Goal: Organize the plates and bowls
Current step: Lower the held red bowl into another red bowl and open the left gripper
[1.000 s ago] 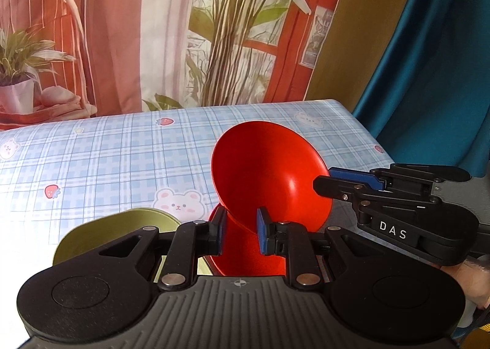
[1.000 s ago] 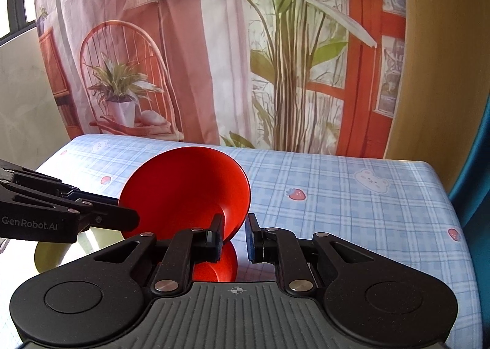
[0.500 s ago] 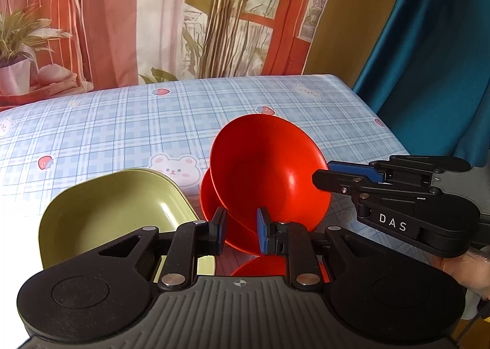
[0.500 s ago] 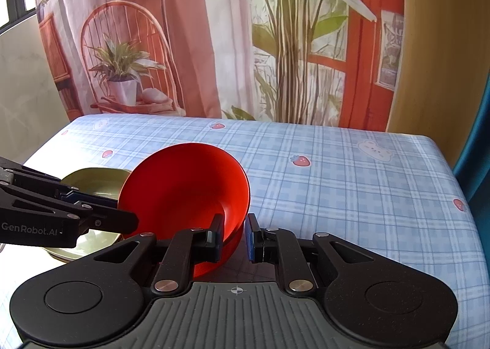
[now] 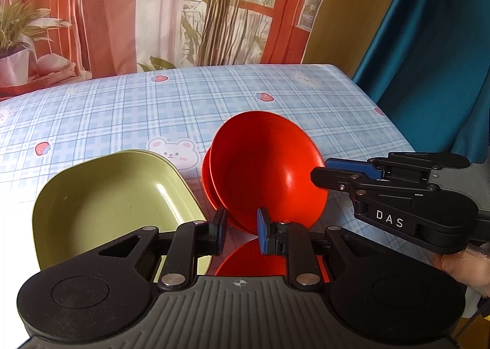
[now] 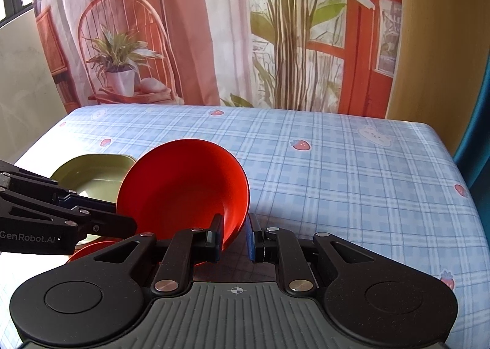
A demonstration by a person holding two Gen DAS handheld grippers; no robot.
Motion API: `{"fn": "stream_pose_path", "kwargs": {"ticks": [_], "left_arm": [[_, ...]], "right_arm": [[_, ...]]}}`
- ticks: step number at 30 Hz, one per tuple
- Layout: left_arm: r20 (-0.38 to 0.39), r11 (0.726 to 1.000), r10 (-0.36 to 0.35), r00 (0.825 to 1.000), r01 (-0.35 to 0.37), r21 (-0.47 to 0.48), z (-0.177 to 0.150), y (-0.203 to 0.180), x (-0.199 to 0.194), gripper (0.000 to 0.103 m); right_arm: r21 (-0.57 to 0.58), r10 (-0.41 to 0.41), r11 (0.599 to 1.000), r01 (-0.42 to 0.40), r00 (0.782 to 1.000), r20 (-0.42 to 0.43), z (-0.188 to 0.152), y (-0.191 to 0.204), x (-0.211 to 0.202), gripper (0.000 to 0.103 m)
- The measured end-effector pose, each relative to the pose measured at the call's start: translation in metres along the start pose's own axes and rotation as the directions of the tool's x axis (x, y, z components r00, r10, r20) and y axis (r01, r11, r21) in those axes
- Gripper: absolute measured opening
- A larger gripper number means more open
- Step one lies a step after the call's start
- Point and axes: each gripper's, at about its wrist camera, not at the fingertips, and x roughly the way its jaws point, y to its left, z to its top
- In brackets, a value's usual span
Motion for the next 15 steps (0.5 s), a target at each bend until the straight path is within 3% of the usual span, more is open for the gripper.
{"fn": "stream_pose_path", "kwargs": {"ticks": [15], "left_arm": [[0.057,1.0,0.019,0.998,-0.019,-0.003,-0.009,-0.001,-0.026,0.026]], "right_arm": [[0.039,-0.014,0.999,0.013,1.0,0.027,-0.007,0.001,-0.02,0.021]]}}
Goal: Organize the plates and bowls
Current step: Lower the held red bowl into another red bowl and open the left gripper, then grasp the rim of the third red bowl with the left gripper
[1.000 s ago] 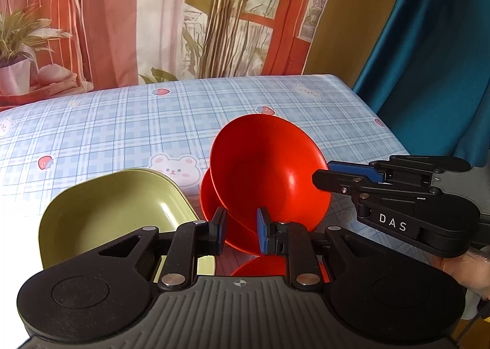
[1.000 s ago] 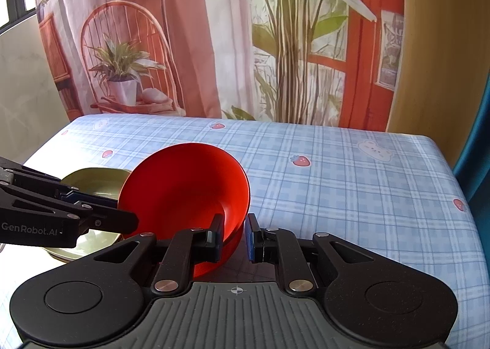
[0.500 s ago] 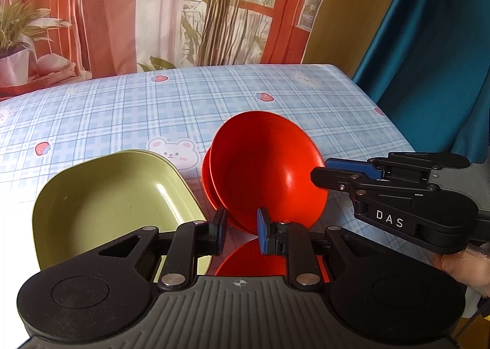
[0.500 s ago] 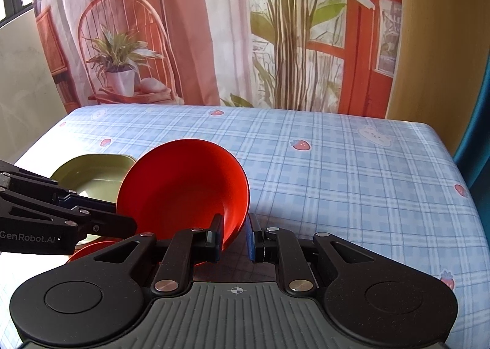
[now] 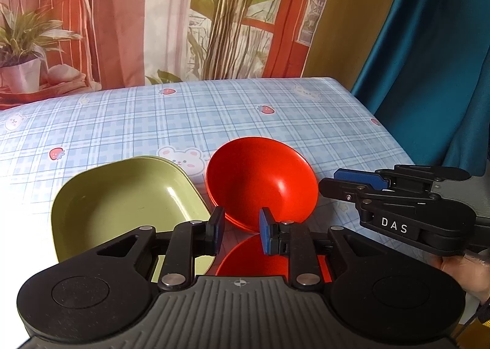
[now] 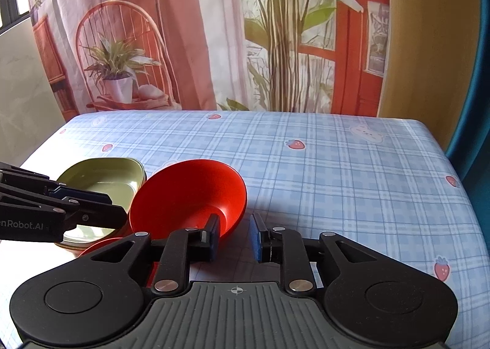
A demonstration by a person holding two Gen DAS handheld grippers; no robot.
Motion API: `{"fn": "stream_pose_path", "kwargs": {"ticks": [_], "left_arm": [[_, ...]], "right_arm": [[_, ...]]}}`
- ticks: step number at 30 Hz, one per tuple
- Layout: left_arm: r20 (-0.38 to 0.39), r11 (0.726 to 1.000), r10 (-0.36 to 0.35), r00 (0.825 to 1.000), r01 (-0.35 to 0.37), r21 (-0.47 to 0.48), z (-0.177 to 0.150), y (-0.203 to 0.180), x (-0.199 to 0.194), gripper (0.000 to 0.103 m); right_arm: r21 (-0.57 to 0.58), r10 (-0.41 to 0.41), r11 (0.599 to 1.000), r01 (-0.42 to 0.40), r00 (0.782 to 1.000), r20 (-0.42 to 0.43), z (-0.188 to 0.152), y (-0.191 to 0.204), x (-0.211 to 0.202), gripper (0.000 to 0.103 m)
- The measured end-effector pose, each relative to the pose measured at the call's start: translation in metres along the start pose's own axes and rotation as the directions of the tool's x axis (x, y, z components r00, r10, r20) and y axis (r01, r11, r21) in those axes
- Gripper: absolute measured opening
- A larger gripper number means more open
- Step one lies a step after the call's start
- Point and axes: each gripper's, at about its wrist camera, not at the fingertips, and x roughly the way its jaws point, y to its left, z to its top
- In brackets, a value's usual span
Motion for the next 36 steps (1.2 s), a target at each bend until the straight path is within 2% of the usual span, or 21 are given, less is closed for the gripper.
{"fn": "stream_pose_path", "kwargs": {"ticks": [20,27,36], "left_arm": [[0.035,0.998,0.058,0.998,-0.057,-0.036,-0.036,0.008,-0.036,0.026],[0.025,0.994,0.084,0.996,-0.082,-0.065,-0.051,0.012,-0.038,0.032],[0.02,0.993,0.084,0.996,-0.082,-0.089,-0.058,0.012,-0.04,0.032]], "right_arm": [[0.002,0.018,1.0,-0.018,1.0,0.019,-0.028,0.021,-0.032,0.021],[-0.033,-0.004,0.999,0.005,0.999,0.034,-0.039,0.032,-0.039,0.021],[0.006,-0.031,1.0,0.03,0.998,0.046,-0.052,0.033,-0.041,0.021]]}}
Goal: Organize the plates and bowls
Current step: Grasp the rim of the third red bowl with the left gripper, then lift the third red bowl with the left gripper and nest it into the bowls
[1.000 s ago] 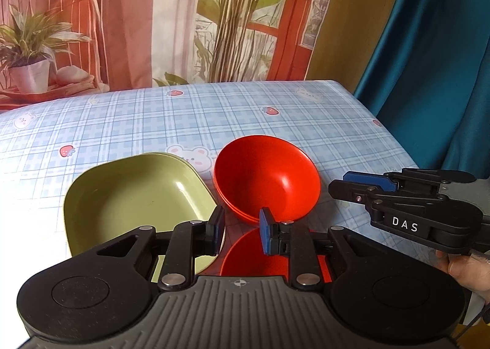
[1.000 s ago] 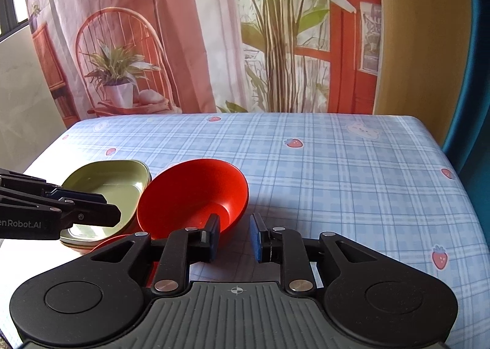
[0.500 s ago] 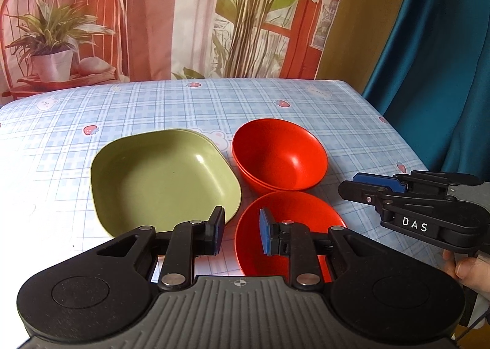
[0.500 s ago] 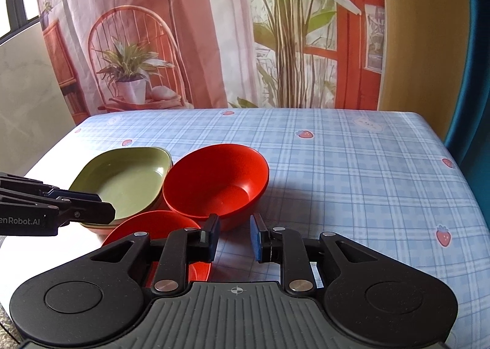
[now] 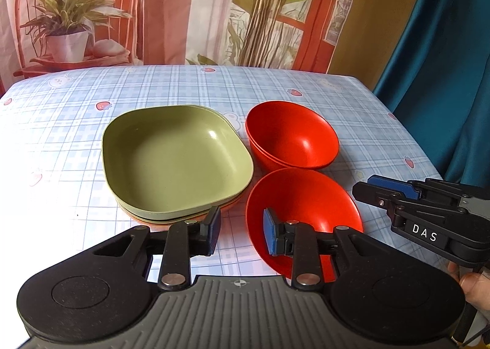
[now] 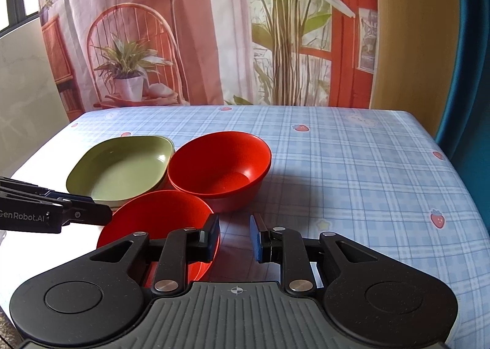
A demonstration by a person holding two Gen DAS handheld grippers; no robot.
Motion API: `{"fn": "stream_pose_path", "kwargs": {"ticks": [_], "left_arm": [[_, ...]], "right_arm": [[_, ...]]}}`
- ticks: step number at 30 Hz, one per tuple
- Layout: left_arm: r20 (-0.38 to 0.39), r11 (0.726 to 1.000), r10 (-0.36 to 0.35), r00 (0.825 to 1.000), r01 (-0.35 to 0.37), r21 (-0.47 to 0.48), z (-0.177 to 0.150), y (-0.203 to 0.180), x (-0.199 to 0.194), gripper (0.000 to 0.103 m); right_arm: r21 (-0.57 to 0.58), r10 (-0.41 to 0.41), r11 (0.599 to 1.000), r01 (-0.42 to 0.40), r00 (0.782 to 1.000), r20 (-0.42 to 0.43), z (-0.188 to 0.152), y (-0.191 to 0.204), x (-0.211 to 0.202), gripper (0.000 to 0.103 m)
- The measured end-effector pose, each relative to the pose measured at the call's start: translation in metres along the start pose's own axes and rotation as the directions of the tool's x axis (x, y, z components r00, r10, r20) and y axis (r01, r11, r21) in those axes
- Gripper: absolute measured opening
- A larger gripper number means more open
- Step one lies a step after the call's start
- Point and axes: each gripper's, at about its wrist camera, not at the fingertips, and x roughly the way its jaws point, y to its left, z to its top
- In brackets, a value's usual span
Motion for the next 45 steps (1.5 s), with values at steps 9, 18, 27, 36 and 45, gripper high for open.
{"fn": "stream_pose_path", "kwargs": {"ticks": [9,18,27,36,45], "left_arm": [[-0.024,1.0,-0.029,0.999,0.029,0.0,-0.007,-0.003,0.003,0.032],[-0.045,0.998,-0.057,0.997,0.056,-0.021,-0.011,-0.001,0.013,0.032],[-0.048,0.995,-0.101,0.994,0.101,-0.002,-0.015,-0.008,0.015,0.031],[-0.042,0.994,-0.105,0.994,0.106,0.009,-0.015,-0.008,0.013,0.031],[-0.021,0.994,-0.109,0.994,0.109,0.026,-0.016,-0.01,0.005,0.031]], "right_arm": [[0.062,0.006,0.998,-0.007,1.0,0.009,-0.007,-0.002,-0.003,0.021],[0.064,0.037,0.997,-0.036,0.999,-0.019,-0.015,0.008,0.002,0.021],[0.074,0.058,0.996,-0.056,0.998,-0.032,-0.02,0.01,0.005,0.02],[0.089,0.056,0.995,-0.054,0.998,-0.016,-0.021,0.008,0.0,0.019],[0.096,0.05,0.994,-0.05,0.999,0.005,-0.019,0.007,-0.007,0.019]]}}
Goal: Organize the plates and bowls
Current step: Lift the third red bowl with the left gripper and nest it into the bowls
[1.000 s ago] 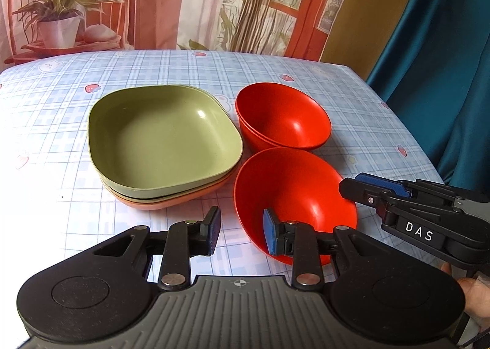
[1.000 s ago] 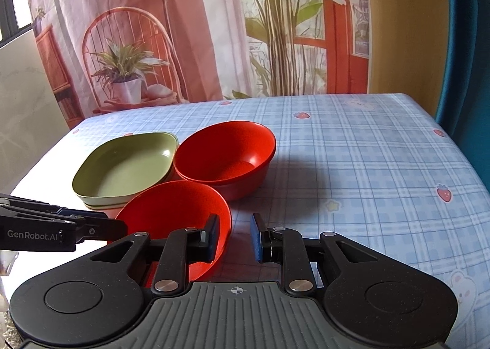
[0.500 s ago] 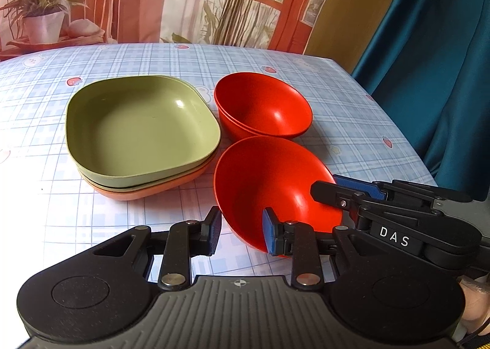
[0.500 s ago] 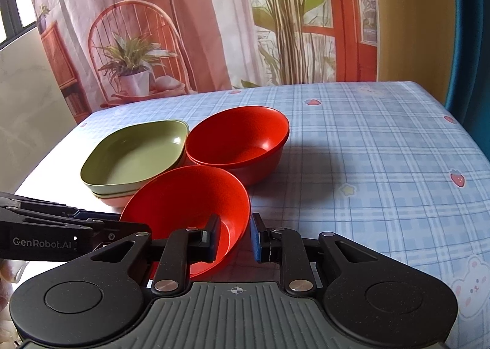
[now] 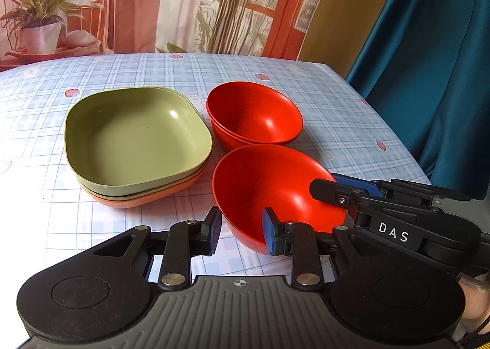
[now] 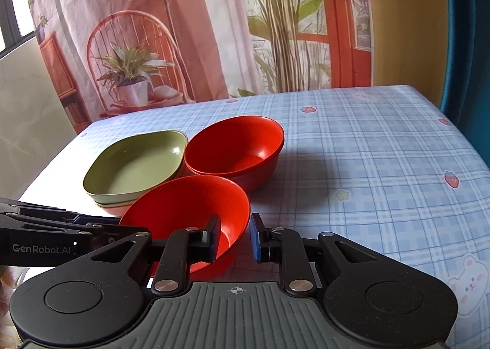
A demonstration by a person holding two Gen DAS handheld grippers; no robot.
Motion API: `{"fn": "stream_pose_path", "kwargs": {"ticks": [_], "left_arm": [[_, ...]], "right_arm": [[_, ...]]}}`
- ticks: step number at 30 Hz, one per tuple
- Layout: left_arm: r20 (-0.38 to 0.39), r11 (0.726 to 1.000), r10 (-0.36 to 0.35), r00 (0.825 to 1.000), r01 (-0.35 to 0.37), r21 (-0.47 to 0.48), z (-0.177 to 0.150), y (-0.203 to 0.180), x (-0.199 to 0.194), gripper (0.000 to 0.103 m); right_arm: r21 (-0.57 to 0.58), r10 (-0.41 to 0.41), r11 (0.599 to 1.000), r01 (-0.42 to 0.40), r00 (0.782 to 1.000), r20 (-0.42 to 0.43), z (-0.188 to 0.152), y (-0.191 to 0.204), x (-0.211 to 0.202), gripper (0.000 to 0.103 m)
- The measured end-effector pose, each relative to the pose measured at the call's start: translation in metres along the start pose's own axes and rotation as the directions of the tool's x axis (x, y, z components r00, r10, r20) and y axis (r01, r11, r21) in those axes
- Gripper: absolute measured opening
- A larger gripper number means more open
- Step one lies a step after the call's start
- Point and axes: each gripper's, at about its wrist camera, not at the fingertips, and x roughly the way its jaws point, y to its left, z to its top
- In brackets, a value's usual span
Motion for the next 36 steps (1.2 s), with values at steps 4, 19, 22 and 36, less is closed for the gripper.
{"fn": "stream_pose_path", "kwargs": {"ticks": [4,19,22,36], "left_arm": [[0.017,1.0,-0.006,1.0,0.006,0.014,0.001,-0.001,-0.006,0.031],[0.073,0.998,-0.025,0.997,0.02,0.063,0.017,-0.012,-0.015,0.031],[0.08,0.997,-0.031,0.996,0.026,0.07,0.021,-0.015,-0.015,0.031],[0.079,0.996,-0.052,0.995,0.047,0.07,0.041,-0.018,-0.003,0.031]], "right_arm": [[0.0,-0.003,1.0,0.003,1.0,0.012,0.003,0.0,-0.005,0.019],[-0.002,-0.018,1.0,0.018,0.998,0.055,0.019,-0.005,-0.017,0.017],[0.004,-0.024,1.0,0.023,0.998,0.059,0.023,-0.009,-0.016,0.017],[0.039,-0.024,0.999,0.021,0.996,0.082,0.039,-0.026,-0.005,0.018]]}}
